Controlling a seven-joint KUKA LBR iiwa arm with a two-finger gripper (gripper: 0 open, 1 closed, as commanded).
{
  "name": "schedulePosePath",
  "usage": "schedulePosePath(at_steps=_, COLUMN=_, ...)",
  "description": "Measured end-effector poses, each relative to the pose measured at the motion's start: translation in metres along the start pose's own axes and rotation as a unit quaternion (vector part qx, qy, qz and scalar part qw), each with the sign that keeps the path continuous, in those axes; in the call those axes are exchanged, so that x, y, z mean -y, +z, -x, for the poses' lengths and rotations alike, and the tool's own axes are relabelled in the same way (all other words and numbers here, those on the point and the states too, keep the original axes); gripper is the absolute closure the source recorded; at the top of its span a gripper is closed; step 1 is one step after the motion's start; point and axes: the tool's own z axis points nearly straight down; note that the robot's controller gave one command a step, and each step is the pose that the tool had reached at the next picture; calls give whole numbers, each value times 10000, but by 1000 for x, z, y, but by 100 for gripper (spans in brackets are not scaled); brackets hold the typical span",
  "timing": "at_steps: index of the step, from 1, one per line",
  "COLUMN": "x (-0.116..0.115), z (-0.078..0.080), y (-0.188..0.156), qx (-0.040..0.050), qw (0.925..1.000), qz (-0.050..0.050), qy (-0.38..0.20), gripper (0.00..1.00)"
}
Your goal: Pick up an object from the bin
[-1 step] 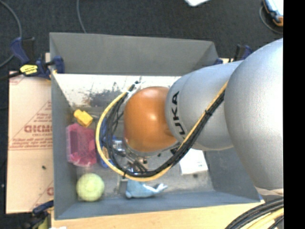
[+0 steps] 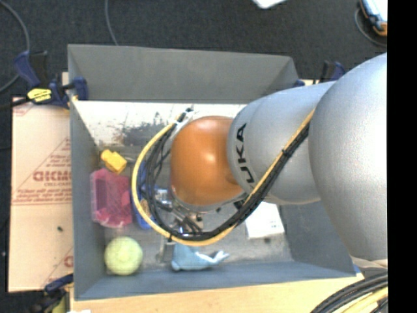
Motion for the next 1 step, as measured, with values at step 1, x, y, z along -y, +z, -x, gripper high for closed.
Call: schedulePosePath(at_steps=1, x=47, z=26, y=41, qx=-53, qw=9999, qz=-25, qy=91, gripper=0)
